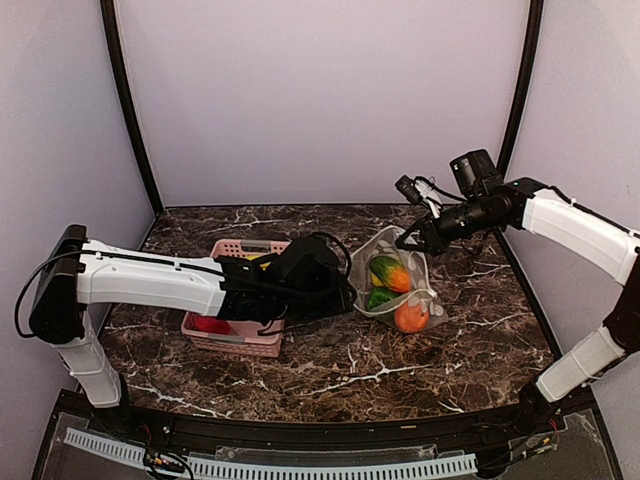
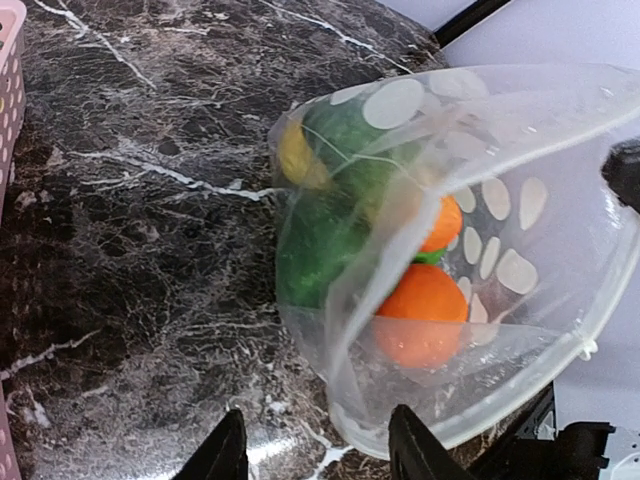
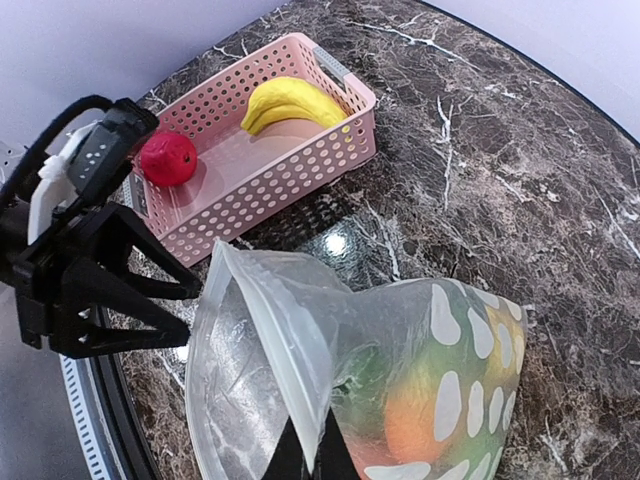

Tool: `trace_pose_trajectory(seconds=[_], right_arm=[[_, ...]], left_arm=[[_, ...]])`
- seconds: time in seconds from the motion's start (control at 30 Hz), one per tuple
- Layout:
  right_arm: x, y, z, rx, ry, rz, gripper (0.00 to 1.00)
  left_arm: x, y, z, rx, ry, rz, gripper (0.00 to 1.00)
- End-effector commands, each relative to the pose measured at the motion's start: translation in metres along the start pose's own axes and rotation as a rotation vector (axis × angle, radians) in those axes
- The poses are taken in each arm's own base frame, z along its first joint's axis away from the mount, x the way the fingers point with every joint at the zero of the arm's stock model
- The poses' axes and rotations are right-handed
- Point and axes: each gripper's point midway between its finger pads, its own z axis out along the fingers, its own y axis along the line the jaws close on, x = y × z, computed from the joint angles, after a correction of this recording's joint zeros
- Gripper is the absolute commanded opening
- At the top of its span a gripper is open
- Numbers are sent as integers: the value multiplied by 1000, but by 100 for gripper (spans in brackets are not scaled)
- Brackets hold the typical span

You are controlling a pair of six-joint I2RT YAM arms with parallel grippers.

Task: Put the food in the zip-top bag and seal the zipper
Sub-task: Adjust the zipper food storage bag at the center of the board.

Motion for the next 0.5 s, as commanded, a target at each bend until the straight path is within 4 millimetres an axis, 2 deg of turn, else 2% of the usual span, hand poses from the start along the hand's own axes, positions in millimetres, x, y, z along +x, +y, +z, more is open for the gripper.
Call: trace_pose_trajectory(seconds=[0.0, 0.1, 0.23, 0.3, 0.33, 0.37, 0.4, 0.47], right_arm=[[-3, 3, -3, -7, -30, -35, 0], [-3, 2, -2, -7, -29, -34, 0], [-11, -1, -3, 8, -18, -40, 0], [-21, -11, -8, 67, -5, -72, 0], [-28, -26, -13, 160, 12, -94, 0], [-37, -40, -21, 250, 25, -123, 0], [-47, -52, -32, 335, 28, -155, 0], [-67, -66, -53, 464, 3, -211, 0]], left_arm=[[-9, 13, 15, -38, -20, -36, 46], [-19, 14, 26, -20, -36, -62, 38], [-31, 2, 42, 58, -27, -85, 9], [-42, -14, 42, 99, -38, -70, 2], [-53, -27, 38, 125, -54, -66, 1], [-57, -35, 36, 139, -58, -39, 1], [-71, -53, 28, 181, -84, -30, 1], [-88, -78, 14, 250, -120, -1, 1]])
